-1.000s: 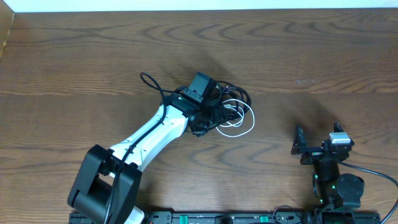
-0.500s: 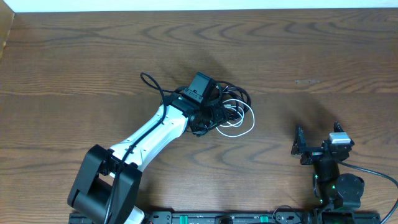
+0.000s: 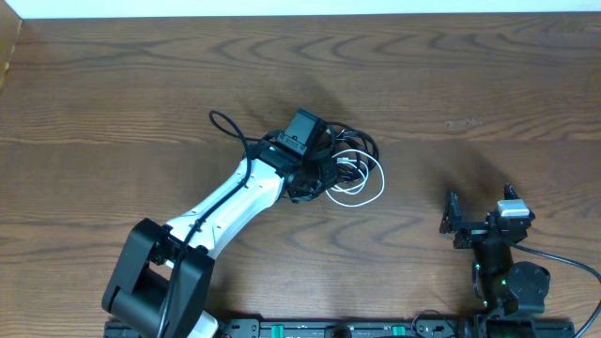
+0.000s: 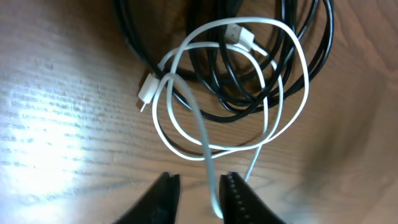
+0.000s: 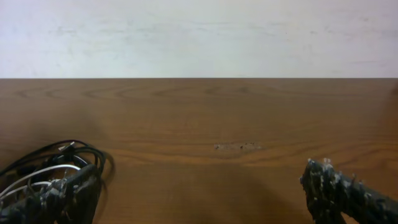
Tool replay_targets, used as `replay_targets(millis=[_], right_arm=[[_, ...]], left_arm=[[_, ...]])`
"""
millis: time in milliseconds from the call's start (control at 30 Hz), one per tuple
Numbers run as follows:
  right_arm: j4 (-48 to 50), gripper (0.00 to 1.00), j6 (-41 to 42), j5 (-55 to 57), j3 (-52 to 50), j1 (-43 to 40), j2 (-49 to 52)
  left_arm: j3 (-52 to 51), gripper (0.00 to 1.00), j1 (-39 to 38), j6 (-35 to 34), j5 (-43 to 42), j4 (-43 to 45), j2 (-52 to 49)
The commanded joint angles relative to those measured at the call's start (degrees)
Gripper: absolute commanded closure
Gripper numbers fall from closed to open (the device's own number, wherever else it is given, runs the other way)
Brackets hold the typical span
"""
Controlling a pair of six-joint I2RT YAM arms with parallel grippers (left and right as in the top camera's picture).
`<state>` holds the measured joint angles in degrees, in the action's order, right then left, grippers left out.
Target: Untangle cables
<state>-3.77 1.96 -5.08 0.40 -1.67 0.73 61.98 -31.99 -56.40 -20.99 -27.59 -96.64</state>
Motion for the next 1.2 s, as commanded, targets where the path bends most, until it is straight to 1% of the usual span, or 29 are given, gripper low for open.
replay_targets(millis=[0, 67, 200, 367, 533, 733, 933, 1167], right_arm=[[-0.3, 0.01, 0.1, 0.4, -0.1, 0.3, 0.0], [-0.3, 0.01, 0.1, 0.4, -0.1, 0.3, 0.0], [-0.3, 0.01, 0.1, 0.4, -0.1, 0.3, 0.0], [-0.3, 0.01, 0.1, 0.4, -0.1, 0.3, 0.0], [-0.3, 0.01, 0.1, 0.4, -0.1, 0.3, 0.0], [-0.3, 0.01, 0.1, 0.4, -0.1, 0.3, 0.0], [-0.3, 0.01, 0.1, 0.4, -0.1, 0.3, 0.0], [-0.3, 0.01, 0.1, 0.4, -0.1, 0.3, 0.0]], left_arm=[[0.2, 0.85, -0.1, -0.5, 0.5, 0.3, 0.9], [0.2, 0.92, -0.1, -0.5, 0.5, 0.7, 0.9], [0.2, 0.93, -0.1, -0.5, 0.0, 0.7, 0.9], [0.3, 0.93, -0.1, -0.5, -6.9, 4.3, 1.1], [2.5, 0.93, -0.1, 0.3, -8.7, 4.8, 3.9], [5.6, 0.93, -0.1, 0.6, -9.5, 6.0, 13.5], [5.9, 0.92, -0.1, 0.6, -9.9, 13.6, 26.0], [5.9, 0.93, -0.1, 0.6, -9.8, 23.2, 36.0]])
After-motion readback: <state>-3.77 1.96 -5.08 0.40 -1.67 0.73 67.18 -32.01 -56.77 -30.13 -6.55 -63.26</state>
